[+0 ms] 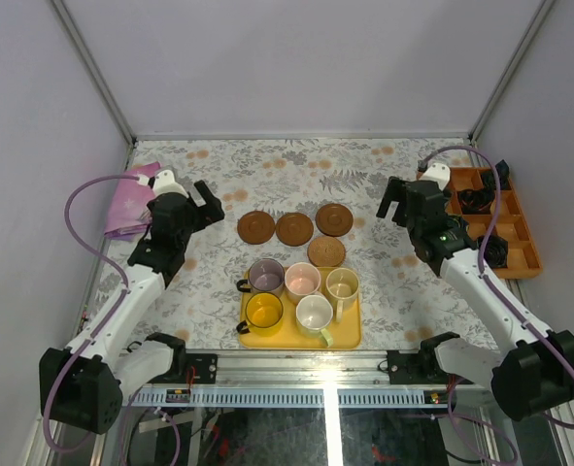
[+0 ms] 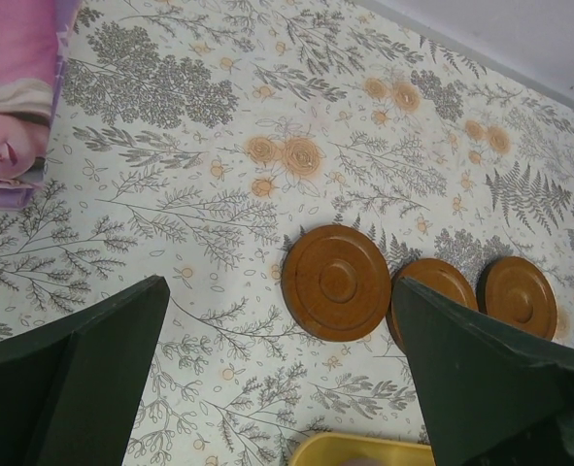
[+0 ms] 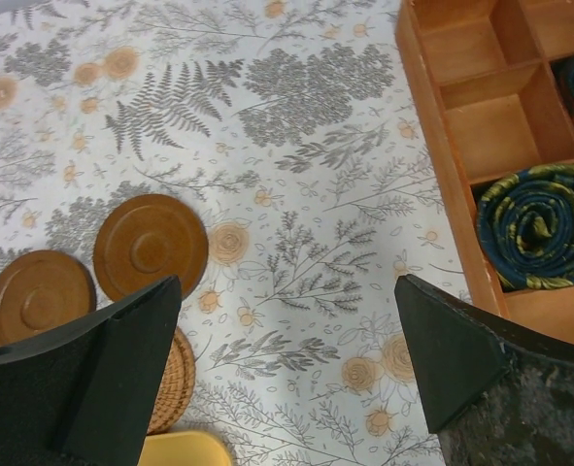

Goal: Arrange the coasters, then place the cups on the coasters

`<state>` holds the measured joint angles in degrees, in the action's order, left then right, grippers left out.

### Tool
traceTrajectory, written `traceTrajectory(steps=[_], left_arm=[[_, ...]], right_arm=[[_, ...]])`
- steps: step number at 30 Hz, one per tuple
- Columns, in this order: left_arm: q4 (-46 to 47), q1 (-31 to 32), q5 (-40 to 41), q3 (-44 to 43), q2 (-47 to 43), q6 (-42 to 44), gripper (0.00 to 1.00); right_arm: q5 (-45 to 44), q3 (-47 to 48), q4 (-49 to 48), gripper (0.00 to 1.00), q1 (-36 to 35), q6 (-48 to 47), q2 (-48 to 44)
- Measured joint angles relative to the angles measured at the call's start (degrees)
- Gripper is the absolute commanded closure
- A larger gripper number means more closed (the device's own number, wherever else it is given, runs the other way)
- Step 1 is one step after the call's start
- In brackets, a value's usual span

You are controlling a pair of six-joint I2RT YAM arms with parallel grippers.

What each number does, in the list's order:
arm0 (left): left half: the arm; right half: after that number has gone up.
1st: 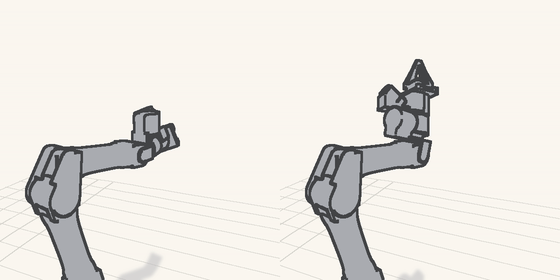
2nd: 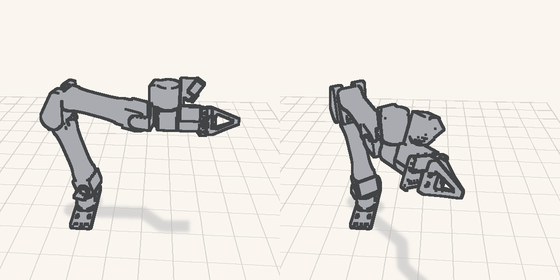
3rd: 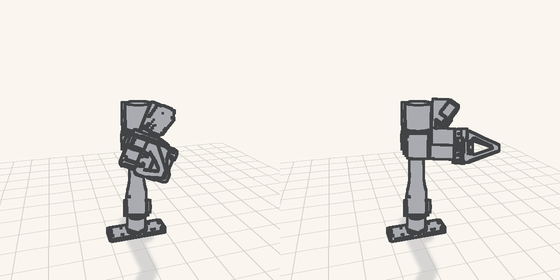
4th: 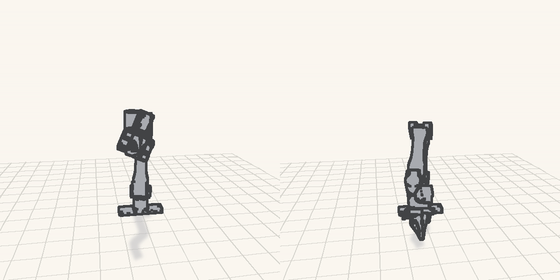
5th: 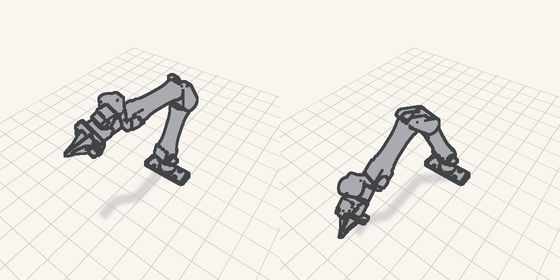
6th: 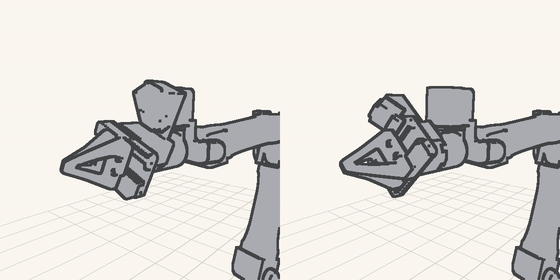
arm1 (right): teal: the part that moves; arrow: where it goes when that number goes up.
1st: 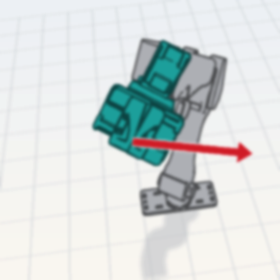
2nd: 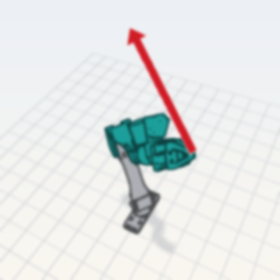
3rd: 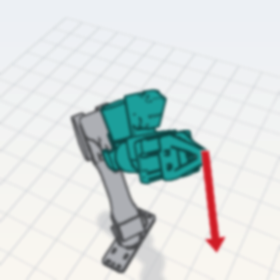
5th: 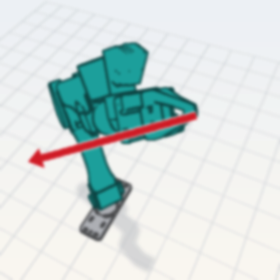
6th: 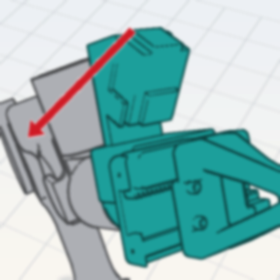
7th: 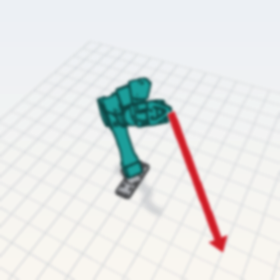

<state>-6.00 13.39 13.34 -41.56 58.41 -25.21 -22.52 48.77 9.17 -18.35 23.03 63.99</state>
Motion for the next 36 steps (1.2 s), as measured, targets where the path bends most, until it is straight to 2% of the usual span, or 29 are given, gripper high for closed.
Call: traceTrajectory(steps=[8, 12, 15, 17, 20, 23, 24, 26, 27, 28, 30, 33, 34, 36], left_arm=[[0.24, 0.0, -2.64, -0.48, 2.84, -0.63, 0.0], [1.03, 0.0, -5.2, -0.92, 5.88, -1.79, 0.09], [2.1, 0.0, -8.22, -0.92, 8.57, -2.43, 0.12], [3.17, 0.0, -10.12, -0.92, 10.14, -2.51, 0.13], [4.13, 0.0, -12.13, -1.29, 12.46, -2.54, 0.17], [4.28, 0.09, -13.09, -2.99, 15.08, -1.97, 0.29], [4.26, 0.13, -13.18, -3.61, 15.76, -1.79, 0.37], [4.26, 0.59, -13.22, -4.85, 16.96, -1.07, 0.64], [4.24, 0.92, -13.2, -5.44, 17.46, -0.83, 0.72], [4.26, 1.46, -13.18, -5.92, 17.94, -0.44, 0.76], [4.22, 2.8, -13.16, -6.58, 18.73, 0.46, 0.83], [4.17, 4.96, -13.42, -6.84, 20.15, 0.92, 0.88], [4.07, 5.55, -13.62, -6.86, 20.7, 0.96, 0.96], [3.74, 6.54, -14.01, -6.86, 21.81, 1.22, 1.0]], right_arm=[[5.16, -0.02, -4.33, 0.01, 0.0, -1.51, -0.83], [7.56, 0.0, -6.05, 0.01, 0.0, -2.34, 0.85], [8.83, 0.15, -6.16, 0.01, 0.0, -2.8, 3.48], [9.86, 0.17, -6.45, 0.09, 0.0, -2.97, 5.25], [10.71, 0.26, -7.26, 0.25, 0.0, -3.06, 7.08], [11.98, 0.74, -7.82, 0.44, 0.0, -2.93, 8.48], [12.63, 1.03, -8.15, 0.49, 0.0, -2.86, 8.98], [13.73, 1.73, -8.41, 0.6, 0.0, -2.69, 9.88], [14.75, 2.21, -8.5, 0.8, 0.0, -2.69, 10.47], [15.32, 2.71, -8.44, 0.97, 0.0, -2.75, 10.99], [17.27, 3.89, -8.37, 1.0, 0.0, -3.15, 12.26], [19.28, 5.6, -8.24, 1.0, 0.0, -2.71, 14.16], [19.56, 5.75, -8.24, 1.0, 0.0, -2.69, 14.43], [20.31, 5.77, -8.13, 1.0, 0.0, -2.64, 14.51]])
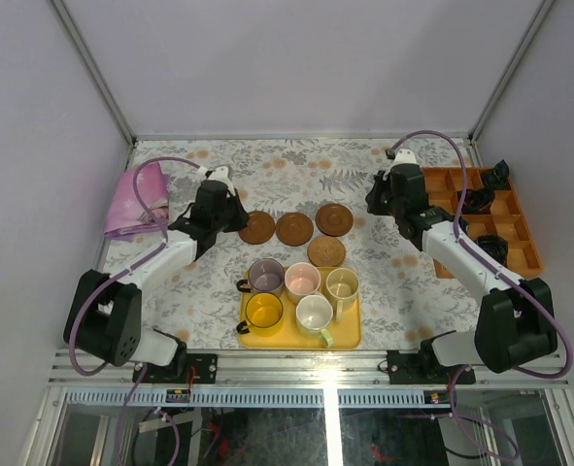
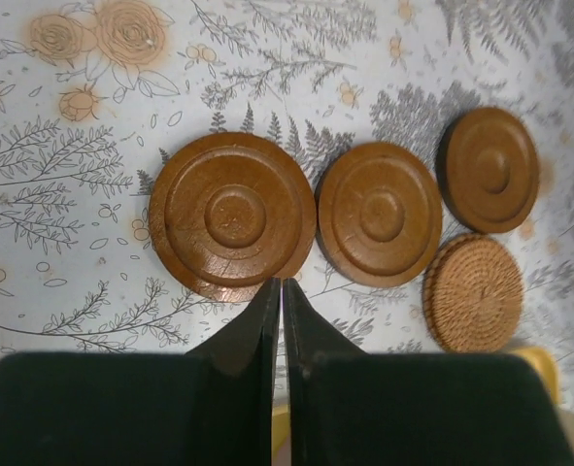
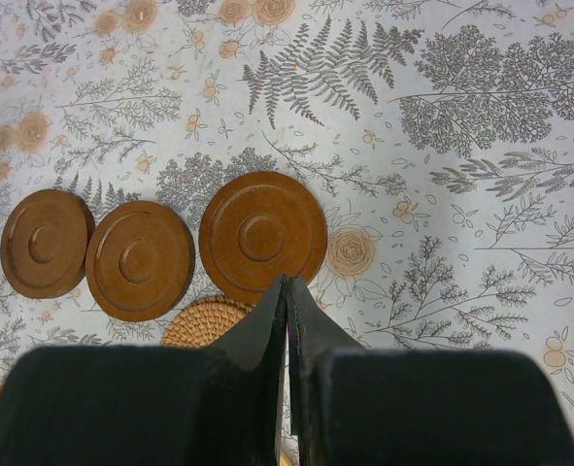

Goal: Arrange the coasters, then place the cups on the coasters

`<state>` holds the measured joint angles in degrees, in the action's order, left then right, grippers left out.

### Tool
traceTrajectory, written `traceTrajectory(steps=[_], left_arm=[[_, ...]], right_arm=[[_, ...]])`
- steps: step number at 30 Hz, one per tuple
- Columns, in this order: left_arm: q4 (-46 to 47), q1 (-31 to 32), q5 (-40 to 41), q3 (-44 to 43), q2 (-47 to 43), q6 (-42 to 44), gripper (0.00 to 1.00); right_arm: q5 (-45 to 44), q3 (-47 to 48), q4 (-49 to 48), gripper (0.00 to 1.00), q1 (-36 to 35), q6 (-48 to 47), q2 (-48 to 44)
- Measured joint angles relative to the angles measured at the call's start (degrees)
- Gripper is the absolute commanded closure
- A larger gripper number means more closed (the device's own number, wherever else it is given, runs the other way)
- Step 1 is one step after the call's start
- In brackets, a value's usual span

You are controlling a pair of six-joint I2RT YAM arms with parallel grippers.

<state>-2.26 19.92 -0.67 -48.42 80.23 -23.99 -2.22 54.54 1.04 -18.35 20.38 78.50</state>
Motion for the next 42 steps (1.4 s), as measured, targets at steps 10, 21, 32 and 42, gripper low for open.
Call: traceTrajectory(steps=[10, 21, 32, 42], left_arm=[[-2.51, 3.85, -1.49, -3.23, 6.36, 3.02, 1.0], [-5.38, 8.41, -1.27, -5.38, 13.07, 4.59, 1.0], [-6.8, 9.18, -1.92, -7.78, 20.41, 5.44, 1.0], [-6.47, 9.35, -3.39, -11.06, 23.58, 5.68, 1.0]], right_arm=[[3.87, 0.04, -0.04, 1.0, 0.0, 0.87, 0.31], [12.11, 0.02, 3.74, 1.0, -0.02, 2.47, 6.32], [13.86, 2.34, 9.53, 1.0, -3.43, 0.76, 14.29], [16.28, 9.38, 10.34, 1.0, -8.87, 0.13, 24.35]])
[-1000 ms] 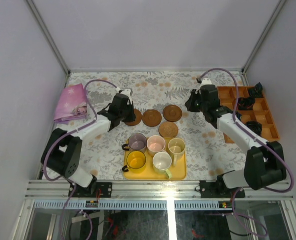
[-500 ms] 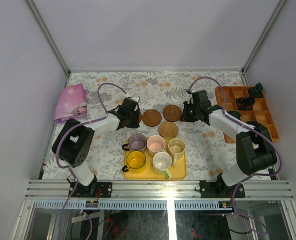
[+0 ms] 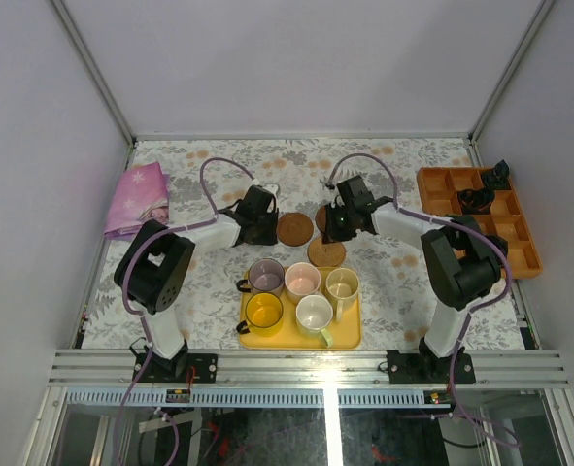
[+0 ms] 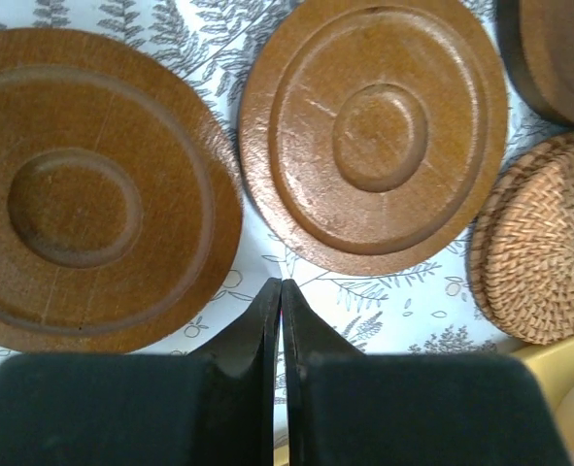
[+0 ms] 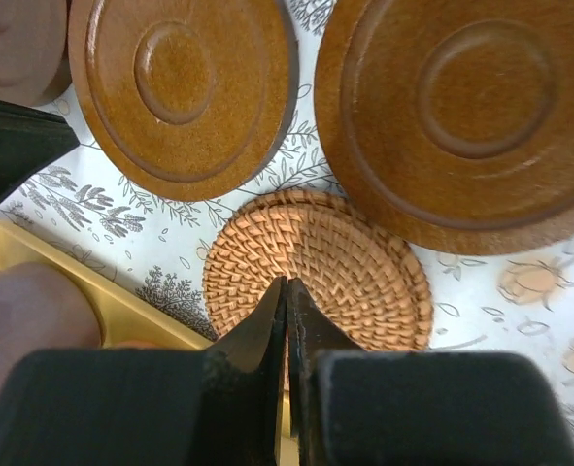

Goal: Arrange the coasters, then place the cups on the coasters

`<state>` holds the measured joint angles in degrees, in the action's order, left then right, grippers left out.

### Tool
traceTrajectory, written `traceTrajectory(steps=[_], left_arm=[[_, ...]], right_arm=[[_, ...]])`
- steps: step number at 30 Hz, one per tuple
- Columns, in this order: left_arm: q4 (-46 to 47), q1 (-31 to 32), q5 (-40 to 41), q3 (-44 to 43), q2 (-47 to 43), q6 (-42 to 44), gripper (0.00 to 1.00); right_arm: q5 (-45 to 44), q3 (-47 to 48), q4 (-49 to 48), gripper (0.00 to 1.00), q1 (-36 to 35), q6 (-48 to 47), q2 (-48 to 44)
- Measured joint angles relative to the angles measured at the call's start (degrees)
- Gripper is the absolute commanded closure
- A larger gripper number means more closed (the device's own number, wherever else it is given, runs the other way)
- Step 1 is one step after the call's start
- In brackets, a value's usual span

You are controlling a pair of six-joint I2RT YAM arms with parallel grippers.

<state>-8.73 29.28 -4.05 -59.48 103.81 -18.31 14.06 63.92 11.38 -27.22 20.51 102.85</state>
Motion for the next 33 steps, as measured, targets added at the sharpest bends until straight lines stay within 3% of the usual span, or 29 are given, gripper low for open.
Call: traceTrajectory(steps=[9, 18, 33], left_arm=[[3.72, 0.0, -5.25, -1.33, 0.5, -0.96, 1.0], [7.26, 0.0, -9.4, -7.43, 8.37, -2.6, 1.0], [6.23, -5.09, -7.74, -13.75, 12.83, -2.27, 1.0]], right_arm=[[2.12, 4.5, 1.75, 1.0, -0.9, 0.39, 6.1], [2.16, 13.11, 5.79, 1.0, -0.9, 0.48, 12.04], [-0.37, 44.63, 14.8, 1.0, -0.37, -2.67, 31.47]])
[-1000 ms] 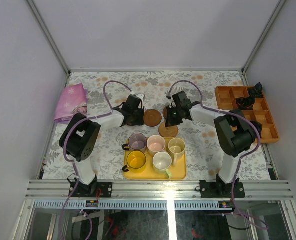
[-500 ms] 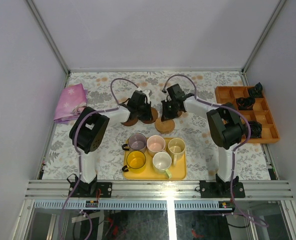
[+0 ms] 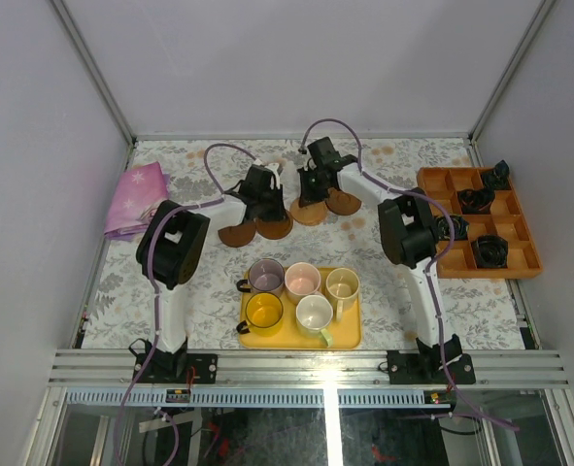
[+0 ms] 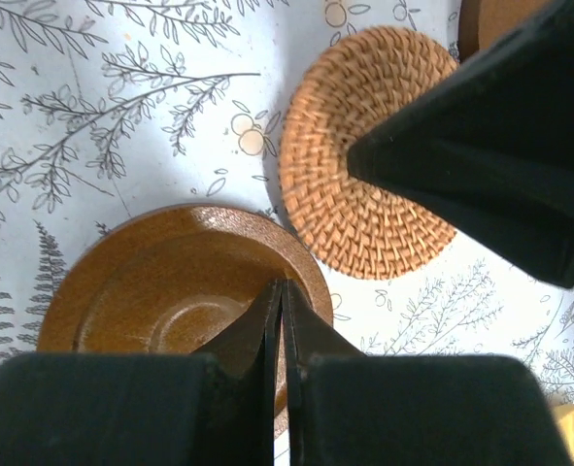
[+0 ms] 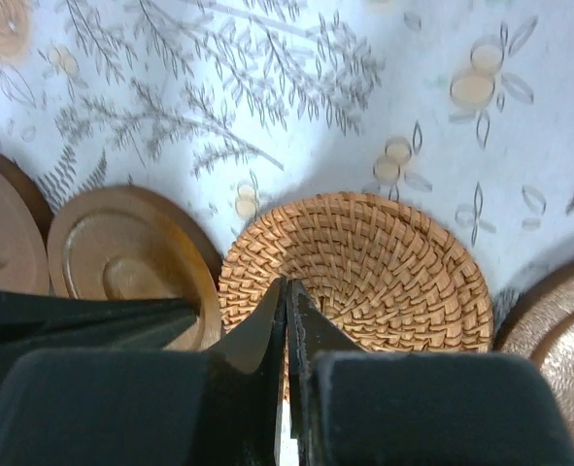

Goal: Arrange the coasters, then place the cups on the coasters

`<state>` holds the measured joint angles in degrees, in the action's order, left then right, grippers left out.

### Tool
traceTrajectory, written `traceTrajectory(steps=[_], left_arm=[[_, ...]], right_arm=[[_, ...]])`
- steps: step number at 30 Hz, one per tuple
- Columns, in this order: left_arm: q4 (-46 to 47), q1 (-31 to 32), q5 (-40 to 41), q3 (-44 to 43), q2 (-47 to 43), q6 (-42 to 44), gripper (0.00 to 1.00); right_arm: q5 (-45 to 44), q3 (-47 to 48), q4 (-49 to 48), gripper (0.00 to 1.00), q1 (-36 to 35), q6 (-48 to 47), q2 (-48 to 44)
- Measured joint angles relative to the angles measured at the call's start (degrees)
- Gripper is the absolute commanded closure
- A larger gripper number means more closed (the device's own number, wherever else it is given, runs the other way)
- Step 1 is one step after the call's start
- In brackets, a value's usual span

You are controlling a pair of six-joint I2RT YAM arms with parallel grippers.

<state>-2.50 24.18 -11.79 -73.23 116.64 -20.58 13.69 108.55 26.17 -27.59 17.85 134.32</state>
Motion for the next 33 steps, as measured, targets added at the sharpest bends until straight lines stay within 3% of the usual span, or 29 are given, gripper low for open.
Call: traceTrajectory(steps=[7, 11, 13, 16, 20, 26, 33], left_arm=[[-1.81, -0.72, -0.44, -2.91, 1.51, 0.09, 1.0], [-3.41, -0.74, -0.39, -4.11, 1.57, 0.09, 1.0], [-3.69, -0.74, -0.26, -4.76, 1.51, 0.09, 0.92], [-3.72, -0.81, 0.11, -5.33, 0.72, -0.07, 0.72], [-3.26, -0.87, 0.22, -7.04, -0.28, -0.79, 0.53], [-3.08, -1.05, -0.07, -12.11, 0.66, -1.77, 0.48], [-2.97, -1.16, -0.5, -15.63, 3.78, -1.95, 0.54]], right_arm=[[2.29, 8.81, 0.59, 0.99, 1.07, -0.83, 5.4], [2.21, 8.0, 0.09, 0.8, 1.22, -1.99, 4.76], [1.44, 5.35, -0.33, 0.68, 1.25, -2.78, 2.78], [-0.79, 0.79, -0.33, 0.51, 1.27, -3.8, -2.1], [-4.07, -3.21, -1.86, 0.39, 1.36, -4.35, -9.68], [-5.05, -8.74, -6.38, 0.37, 2.51, -2.78, -15.45], [-2.84, -10.86, -6.99, 0.4, 4.9, -0.68, -13.31]])
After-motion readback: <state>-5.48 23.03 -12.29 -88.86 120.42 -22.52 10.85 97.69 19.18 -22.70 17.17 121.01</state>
